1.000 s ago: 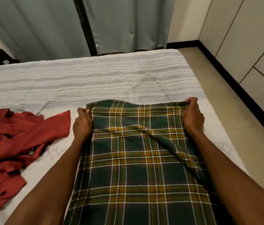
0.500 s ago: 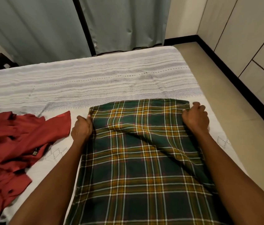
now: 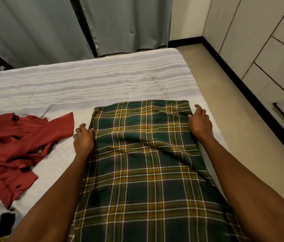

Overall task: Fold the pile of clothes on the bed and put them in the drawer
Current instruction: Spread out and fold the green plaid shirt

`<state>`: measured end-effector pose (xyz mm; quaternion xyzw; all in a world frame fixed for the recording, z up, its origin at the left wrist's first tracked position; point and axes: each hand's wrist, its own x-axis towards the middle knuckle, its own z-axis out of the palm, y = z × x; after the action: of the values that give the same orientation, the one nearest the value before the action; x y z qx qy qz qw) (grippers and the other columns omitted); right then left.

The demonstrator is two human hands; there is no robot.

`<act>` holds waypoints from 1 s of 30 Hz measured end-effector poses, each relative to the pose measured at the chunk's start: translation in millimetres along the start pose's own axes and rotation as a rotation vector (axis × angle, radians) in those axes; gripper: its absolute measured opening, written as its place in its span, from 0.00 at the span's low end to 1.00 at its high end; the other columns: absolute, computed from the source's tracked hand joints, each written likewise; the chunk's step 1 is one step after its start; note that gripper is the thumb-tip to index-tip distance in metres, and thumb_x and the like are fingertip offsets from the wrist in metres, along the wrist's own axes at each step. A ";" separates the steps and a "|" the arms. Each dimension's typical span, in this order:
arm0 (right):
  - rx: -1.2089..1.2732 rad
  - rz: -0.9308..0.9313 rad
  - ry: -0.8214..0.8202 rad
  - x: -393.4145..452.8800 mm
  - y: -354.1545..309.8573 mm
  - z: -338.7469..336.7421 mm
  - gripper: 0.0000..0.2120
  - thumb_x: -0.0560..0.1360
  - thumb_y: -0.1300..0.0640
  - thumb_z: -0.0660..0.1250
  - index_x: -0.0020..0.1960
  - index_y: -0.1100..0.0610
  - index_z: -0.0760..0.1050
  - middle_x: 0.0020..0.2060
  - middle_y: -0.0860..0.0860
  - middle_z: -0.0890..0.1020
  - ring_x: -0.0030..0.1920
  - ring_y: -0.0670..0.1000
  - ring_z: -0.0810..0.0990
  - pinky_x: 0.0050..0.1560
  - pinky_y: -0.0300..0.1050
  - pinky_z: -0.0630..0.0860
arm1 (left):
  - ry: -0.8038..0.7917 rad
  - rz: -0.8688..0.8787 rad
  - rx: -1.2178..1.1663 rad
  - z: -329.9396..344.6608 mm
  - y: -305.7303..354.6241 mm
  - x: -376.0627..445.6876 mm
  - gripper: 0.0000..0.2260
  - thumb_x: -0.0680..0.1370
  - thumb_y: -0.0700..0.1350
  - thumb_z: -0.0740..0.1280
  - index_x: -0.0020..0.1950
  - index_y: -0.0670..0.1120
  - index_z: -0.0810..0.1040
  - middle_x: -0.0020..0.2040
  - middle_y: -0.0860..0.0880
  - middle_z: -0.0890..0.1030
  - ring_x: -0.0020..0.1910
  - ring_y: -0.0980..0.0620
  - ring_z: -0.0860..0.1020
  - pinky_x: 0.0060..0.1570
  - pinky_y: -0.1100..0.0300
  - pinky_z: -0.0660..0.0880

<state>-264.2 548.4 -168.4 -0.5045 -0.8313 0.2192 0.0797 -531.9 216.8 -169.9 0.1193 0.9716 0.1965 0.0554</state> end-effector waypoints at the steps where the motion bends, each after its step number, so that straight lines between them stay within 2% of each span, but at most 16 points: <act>1: -0.068 -0.065 0.058 -16.6 3.5 -1.3 0.24 0.84 0.51 0.58 0.78 0.54 0.57 0.73 0.59 0.68 0.70 0.62 0.69 0.69 0.60 0.66 | 0.046 0.062 0.086 -0.1 3.4 -14.7 0.19 0.85 0.51 0.56 0.72 0.43 0.66 0.69 0.38 0.71 0.66 0.36 0.71 0.64 0.40 0.68; 3: -0.133 -0.268 0.130 -53.8 5.9 4.3 0.22 0.83 0.49 0.59 0.75 0.55 0.63 0.70 0.57 0.72 0.69 0.59 0.70 0.69 0.58 0.67 | 0.124 0.203 0.156 2.1 8.8 -46.4 0.18 0.84 0.51 0.56 0.70 0.42 0.69 0.68 0.38 0.72 0.64 0.37 0.71 0.64 0.42 0.67; 6: -0.106 -0.452 0.066 -99.7 5.4 22.5 0.20 0.82 0.43 0.58 0.70 0.52 0.70 0.65 0.54 0.77 0.64 0.56 0.75 0.65 0.54 0.72 | 0.120 0.314 0.096 9.6 8.8 -98.0 0.16 0.84 0.52 0.56 0.62 0.42 0.74 0.61 0.39 0.76 0.58 0.40 0.73 0.59 0.45 0.70; 8: -0.120 -0.408 -0.045 -107.6 9.7 31.2 0.24 0.82 0.39 0.55 0.72 0.50 0.69 0.69 0.52 0.75 0.68 0.55 0.73 0.68 0.55 0.71 | 0.028 0.300 0.083 19.0 -2.7 -122.6 0.19 0.84 0.56 0.55 0.64 0.45 0.74 0.65 0.41 0.75 0.63 0.41 0.72 0.65 0.44 0.68; 9: -0.153 -0.378 -0.100 -109.9 15.3 32.2 0.26 0.83 0.38 0.53 0.75 0.50 0.66 0.74 0.52 0.70 0.73 0.55 0.69 0.73 0.55 0.65 | -0.030 0.279 0.102 20.8 -15.2 -134.5 0.22 0.84 0.59 0.53 0.69 0.47 0.71 0.70 0.42 0.72 0.69 0.41 0.69 0.70 0.43 0.64; 11: -0.266 -0.338 -0.169 -110.3 31.5 29.8 0.30 0.84 0.38 0.45 0.81 0.51 0.54 0.81 0.51 0.56 0.80 0.55 0.53 0.78 0.57 0.50 | -0.140 0.248 0.159 22.4 -46.2 -147.9 0.29 0.83 0.64 0.47 0.79 0.50 0.60 0.80 0.46 0.60 0.78 0.44 0.57 0.76 0.43 0.51; 13: -0.361 -0.272 -0.204 -109.7 45.2 22.4 0.31 0.84 0.39 0.40 0.82 0.53 0.46 0.82 0.51 0.46 0.81 0.55 0.43 0.79 0.59 0.43 | -0.216 0.260 0.223 17.9 -70.2 -154.1 0.32 0.81 0.65 0.41 0.82 0.51 0.49 0.82 0.48 0.49 0.81 0.47 0.46 0.78 0.45 0.42; 16: -0.378 -0.256 -0.147 -133.8 36.6 9.2 0.31 0.84 0.41 0.40 0.82 0.57 0.48 0.82 0.55 0.47 0.81 0.57 0.42 0.79 0.57 0.41 | -0.235 0.249 0.287 -0.3 -80.6 -172.2 0.33 0.81 0.64 0.38 0.82 0.50 0.44 0.82 0.48 0.43 0.80 0.47 0.40 0.78 0.45 0.38; 18: -0.288 -0.406 -0.101 -161.0 22.3 6.5 0.32 0.84 0.40 0.40 0.82 0.56 0.49 0.81 0.54 0.49 0.81 0.55 0.43 0.79 0.54 0.40 | -0.201 0.269 0.269 -5.3 -77.7 -183.5 0.31 0.82 0.63 0.38 0.82 0.49 0.45 0.82 0.48 0.44 0.80 0.47 0.40 0.77 0.46 0.37; 21: -0.286 -0.620 -0.131 -220.6 22.8 10.7 0.33 0.82 0.37 0.42 0.82 0.54 0.51 0.81 0.52 0.54 0.81 0.53 0.48 0.78 0.51 0.42 | -0.182 0.416 0.252 -6.1 -79.6 -214.8 0.31 0.82 0.63 0.38 0.82 0.49 0.48 0.82 0.49 0.47 0.80 0.50 0.42 0.78 0.47 0.38; 26: -0.310 -0.463 -0.295 -287.4 64.9 33.5 0.36 0.79 0.30 0.37 0.82 0.47 0.40 0.80 0.47 0.40 0.81 0.52 0.39 0.79 0.55 0.37 | -0.270 0.468 0.254 -1.4 -133.2 -263.9 0.35 0.78 0.70 0.34 0.81 0.54 0.42 0.81 0.53 0.43 0.79 0.53 0.38 0.78 0.50 0.39; 30: -0.300 -0.596 -0.345 -296.5 77.5 21.2 0.42 0.73 0.26 0.29 0.82 0.45 0.44 0.81 0.45 0.45 0.81 0.51 0.42 0.78 0.51 0.35 | -0.287 0.460 0.230 -9.3 -151.0 -271.6 0.34 0.79 0.70 0.39 0.81 0.55 0.41 0.81 0.54 0.41 0.79 0.54 0.38 0.78 0.51 0.38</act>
<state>-67.6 314.0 -195.5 -0.2023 -0.9657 0.1440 -0.0760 -302.8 9.5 -204.5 0.3684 0.9173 0.0734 0.1324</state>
